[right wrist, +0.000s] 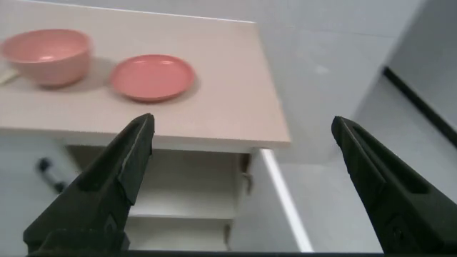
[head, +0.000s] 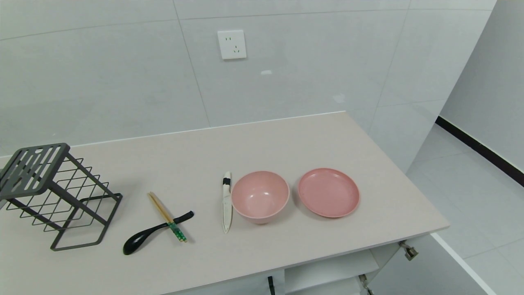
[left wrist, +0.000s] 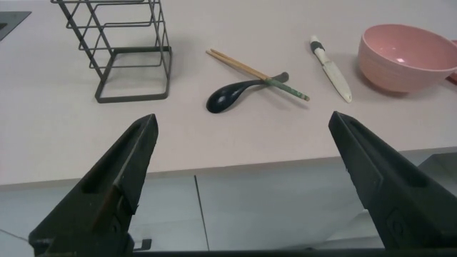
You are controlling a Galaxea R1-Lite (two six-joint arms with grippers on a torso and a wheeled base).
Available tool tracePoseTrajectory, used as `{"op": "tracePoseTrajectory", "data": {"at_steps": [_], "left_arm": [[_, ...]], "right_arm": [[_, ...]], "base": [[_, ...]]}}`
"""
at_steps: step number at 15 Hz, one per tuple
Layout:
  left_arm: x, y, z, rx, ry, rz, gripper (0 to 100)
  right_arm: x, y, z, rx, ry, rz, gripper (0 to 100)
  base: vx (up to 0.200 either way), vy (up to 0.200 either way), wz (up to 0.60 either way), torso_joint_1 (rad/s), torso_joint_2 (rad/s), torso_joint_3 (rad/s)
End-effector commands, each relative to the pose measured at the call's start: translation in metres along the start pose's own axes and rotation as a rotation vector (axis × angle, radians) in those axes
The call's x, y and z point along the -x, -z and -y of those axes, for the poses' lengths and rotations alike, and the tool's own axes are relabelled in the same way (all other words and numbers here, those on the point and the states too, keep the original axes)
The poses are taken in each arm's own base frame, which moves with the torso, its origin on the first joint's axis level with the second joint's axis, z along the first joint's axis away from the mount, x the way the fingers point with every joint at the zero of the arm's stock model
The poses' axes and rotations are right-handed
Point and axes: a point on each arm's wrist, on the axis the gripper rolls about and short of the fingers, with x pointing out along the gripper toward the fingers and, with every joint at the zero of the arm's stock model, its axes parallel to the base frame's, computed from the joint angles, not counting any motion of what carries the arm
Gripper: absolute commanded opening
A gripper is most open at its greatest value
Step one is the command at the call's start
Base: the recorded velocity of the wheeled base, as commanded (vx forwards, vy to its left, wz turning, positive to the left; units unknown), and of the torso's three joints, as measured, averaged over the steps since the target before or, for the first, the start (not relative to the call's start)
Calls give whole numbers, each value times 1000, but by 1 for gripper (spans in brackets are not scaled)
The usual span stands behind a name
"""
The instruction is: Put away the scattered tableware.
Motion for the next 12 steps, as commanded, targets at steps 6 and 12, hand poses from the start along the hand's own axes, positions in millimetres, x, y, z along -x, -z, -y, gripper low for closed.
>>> {"op": "tracePoseTrajectory", "data": {"at_steps": [6,12], "left_arm": [[0,0,0,2,1,-1,100],[0,0,0,2,-1,-1,100]], "right_arm": [[-52,-50,14,-91,-249,-213,100],[-145,-56,28,-57,-334,-215,100]], "base": [[0,0,0,0,0,0],[0,0,0,0,0,0]]}}
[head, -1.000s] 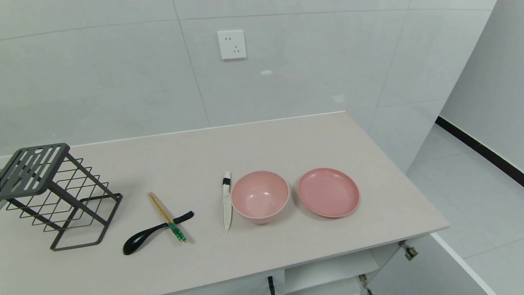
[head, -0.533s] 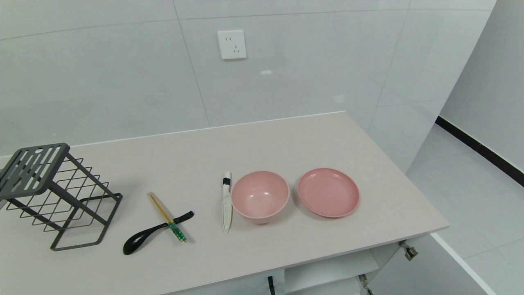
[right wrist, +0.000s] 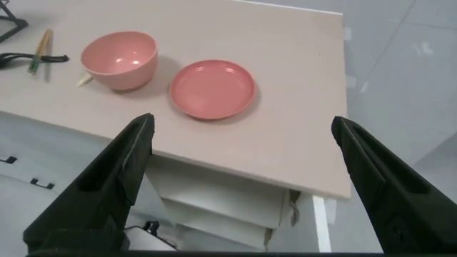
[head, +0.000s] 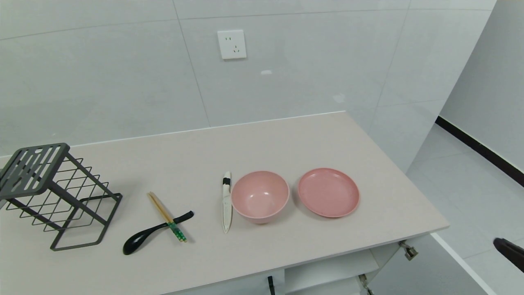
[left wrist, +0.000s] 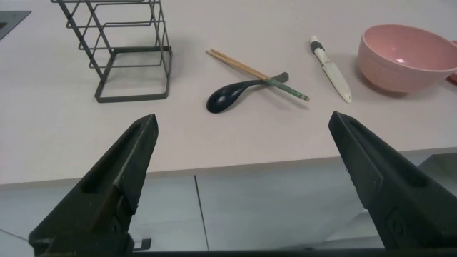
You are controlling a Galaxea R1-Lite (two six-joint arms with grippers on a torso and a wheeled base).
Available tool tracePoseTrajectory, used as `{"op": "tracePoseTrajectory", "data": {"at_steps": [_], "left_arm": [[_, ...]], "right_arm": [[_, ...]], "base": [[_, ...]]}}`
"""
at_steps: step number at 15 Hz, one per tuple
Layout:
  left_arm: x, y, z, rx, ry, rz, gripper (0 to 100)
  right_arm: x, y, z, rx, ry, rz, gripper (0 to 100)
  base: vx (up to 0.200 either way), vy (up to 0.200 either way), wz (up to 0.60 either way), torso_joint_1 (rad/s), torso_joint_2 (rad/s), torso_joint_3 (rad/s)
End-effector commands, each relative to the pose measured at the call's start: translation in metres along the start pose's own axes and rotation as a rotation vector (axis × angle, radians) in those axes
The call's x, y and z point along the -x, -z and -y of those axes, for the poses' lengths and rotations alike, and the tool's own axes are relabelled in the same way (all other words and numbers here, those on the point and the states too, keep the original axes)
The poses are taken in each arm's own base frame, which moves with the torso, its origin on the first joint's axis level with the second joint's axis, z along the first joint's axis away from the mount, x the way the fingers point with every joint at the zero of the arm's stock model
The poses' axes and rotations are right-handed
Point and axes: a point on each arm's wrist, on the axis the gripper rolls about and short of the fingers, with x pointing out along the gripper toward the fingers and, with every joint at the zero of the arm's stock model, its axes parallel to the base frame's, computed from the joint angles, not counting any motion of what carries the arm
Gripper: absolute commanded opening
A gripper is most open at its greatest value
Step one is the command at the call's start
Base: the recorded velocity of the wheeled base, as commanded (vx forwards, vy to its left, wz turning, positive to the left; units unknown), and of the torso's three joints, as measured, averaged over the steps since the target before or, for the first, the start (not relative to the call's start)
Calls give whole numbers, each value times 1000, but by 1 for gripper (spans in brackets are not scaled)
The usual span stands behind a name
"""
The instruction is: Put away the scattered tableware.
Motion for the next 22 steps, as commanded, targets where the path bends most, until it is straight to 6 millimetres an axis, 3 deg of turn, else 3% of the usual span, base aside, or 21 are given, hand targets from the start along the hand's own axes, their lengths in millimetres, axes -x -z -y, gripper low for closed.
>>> {"op": "tracePoseTrajectory", "data": {"at_steps": [1,3,11,17,22], "left_arm": [[0,0,0,0,-1,-1,100],[0,0,0,0,1,-1,100],[0,0,0,0,1,-1,100],[0,0,0,0,-1,-1,100],[0,0,0,0,-1,-1,100]], "right_arm": [[-62,12,25,-28,-48,-98,100],[-84,19,27,-21,-86,-92,100],[-132,31,18,-26,-212,-132,100],[-160,44,23,-17,-213,-101,100],[-197,48,24,-37,-231,-102,100]], "base": [[0,0,0,0,0,0],[0,0,0,0,0,0],[0,0,0,0,0,0],[0,0,0,0,0,0],[0,0,0,0,0,0]]}}
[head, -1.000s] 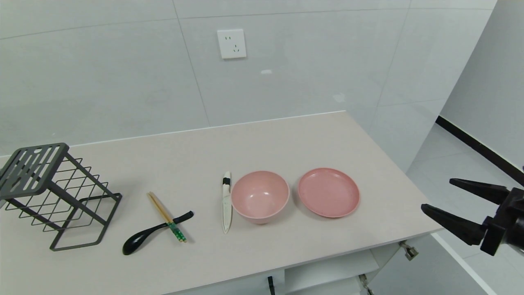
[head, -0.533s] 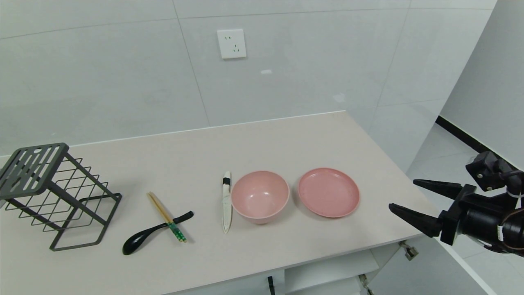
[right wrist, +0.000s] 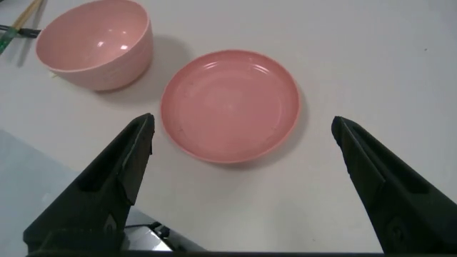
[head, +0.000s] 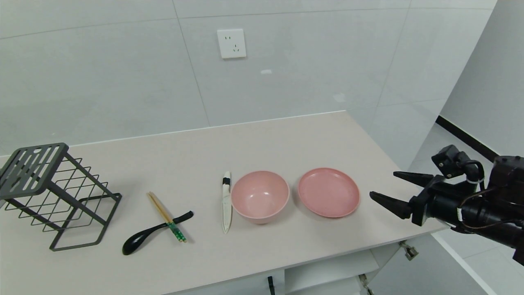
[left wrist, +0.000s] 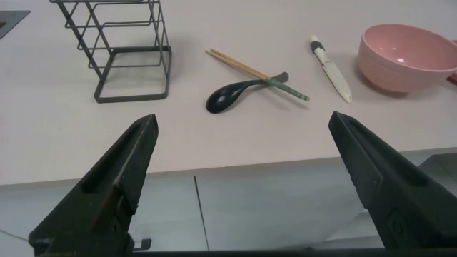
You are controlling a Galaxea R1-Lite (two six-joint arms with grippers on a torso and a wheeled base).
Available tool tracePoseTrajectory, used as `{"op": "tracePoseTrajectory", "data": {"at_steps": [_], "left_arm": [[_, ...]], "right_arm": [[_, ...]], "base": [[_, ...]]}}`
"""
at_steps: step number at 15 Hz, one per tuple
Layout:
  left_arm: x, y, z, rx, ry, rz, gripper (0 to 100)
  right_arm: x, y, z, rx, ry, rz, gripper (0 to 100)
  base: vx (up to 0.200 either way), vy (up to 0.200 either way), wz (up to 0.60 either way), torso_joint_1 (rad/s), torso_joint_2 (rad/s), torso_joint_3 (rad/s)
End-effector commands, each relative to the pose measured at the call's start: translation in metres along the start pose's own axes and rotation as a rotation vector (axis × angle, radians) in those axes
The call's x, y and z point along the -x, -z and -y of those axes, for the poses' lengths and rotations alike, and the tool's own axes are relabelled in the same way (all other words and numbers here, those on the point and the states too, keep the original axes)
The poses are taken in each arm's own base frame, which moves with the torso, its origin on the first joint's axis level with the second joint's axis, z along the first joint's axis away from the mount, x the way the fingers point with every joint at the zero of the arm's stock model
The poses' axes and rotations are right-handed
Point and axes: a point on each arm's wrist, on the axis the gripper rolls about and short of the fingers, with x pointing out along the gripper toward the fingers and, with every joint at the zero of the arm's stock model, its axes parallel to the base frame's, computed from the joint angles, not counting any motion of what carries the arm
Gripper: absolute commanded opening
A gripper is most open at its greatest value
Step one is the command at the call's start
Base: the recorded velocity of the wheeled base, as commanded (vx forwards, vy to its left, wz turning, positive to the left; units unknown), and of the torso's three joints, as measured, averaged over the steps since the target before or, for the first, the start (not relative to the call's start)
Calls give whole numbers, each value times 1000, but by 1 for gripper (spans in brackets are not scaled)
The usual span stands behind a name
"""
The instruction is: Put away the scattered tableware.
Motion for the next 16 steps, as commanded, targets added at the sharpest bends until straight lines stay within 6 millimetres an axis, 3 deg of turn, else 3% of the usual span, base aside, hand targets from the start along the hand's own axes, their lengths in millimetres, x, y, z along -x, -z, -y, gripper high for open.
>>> {"op": "tracePoseTrajectory", "data": {"at_steps": [1,6,10,16], "left_arm": [[0,0,0,0,-1,-1,100],[0,0,0,0,-1,-1,100],[0,0,0,0,-1,-1,100],[0,0,0,0,-1,-1,100]], "right_arm": [[-16,7,1,-25,-11,-23,100],[-41,15,8,-75,73,-53,100],[-70,38,19,-108,103,-109,100],[-106,43,32,-165,100,-115,100]], "base": [[0,0,0,0,0,0],[0,0,0,0,0,0],[0,0,0,0,0,0],[0,0,0,0,0,0]]}}
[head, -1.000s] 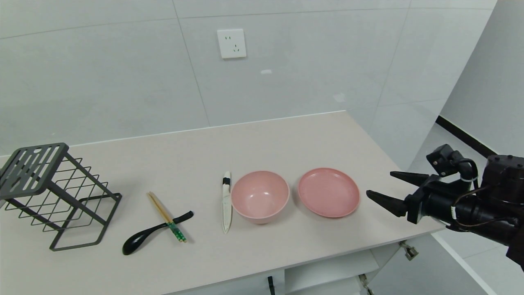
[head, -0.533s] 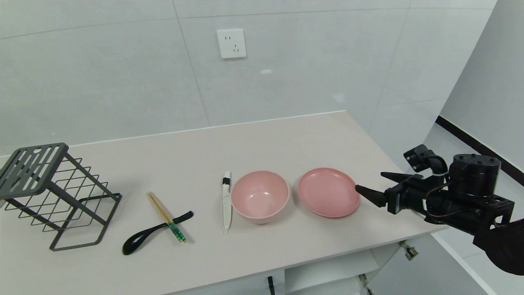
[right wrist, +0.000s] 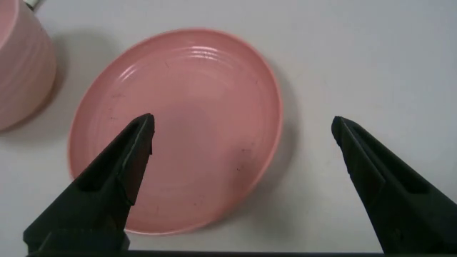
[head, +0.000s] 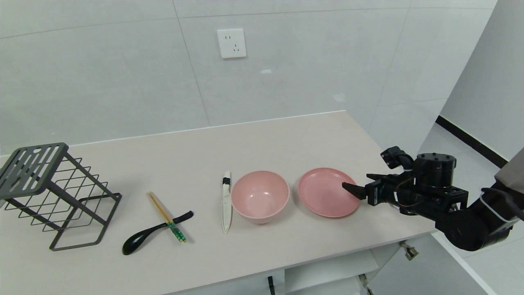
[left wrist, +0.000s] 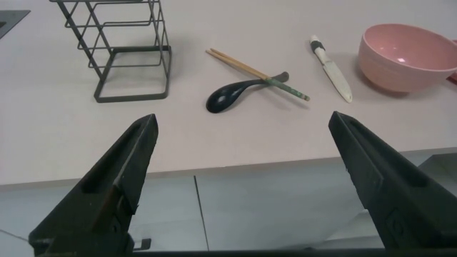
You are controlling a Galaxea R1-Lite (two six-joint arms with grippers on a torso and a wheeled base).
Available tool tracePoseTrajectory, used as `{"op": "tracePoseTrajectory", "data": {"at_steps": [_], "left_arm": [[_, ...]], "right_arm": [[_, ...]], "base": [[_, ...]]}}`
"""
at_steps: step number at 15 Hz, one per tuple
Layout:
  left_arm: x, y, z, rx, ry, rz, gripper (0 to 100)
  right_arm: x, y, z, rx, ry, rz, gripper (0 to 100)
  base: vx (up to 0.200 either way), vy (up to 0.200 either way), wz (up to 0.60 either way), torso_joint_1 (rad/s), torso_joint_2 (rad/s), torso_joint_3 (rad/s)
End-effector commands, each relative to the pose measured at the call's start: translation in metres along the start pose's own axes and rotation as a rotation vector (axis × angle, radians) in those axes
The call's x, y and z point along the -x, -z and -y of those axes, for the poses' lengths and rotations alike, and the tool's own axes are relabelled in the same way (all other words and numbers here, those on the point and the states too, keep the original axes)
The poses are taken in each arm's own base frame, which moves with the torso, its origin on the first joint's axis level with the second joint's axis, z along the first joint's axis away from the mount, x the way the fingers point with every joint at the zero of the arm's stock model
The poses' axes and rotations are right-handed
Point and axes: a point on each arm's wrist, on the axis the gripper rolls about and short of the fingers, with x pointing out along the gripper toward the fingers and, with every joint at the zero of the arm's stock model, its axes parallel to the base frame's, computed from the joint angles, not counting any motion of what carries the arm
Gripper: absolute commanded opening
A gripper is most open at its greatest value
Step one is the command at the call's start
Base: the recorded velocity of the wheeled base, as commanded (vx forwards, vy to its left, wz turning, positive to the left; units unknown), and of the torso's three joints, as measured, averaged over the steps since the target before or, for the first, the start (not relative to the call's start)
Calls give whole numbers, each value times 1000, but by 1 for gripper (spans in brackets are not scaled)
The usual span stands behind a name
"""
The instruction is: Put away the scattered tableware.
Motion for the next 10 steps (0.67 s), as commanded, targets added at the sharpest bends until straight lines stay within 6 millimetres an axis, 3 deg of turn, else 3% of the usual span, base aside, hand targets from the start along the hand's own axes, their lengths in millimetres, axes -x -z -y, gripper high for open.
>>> {"op": "tracePoseTrajectory", "data": {"at_steps": [1,4,8,10], "left_arm": [[0,0,0,0,-1,-1,100],[0,0,0,0,1,-1,100],[0,0,0,2,-1,-1,100],[0,0,0,2,-1,-1,100]], "right_arm": [[-11,6,0,-5,-10,-24,100],[-15,8,-12,0,-44,-40,100],[-21,19,-12,-4,-40,-70,100],[-24,13,-11,2,-40,-49,100]], "base": [[0,0,0,0,0,0],[0,0,0,0,0,0],[0,0,0,0,0,0],[0,0,0,0,0,0]]}}
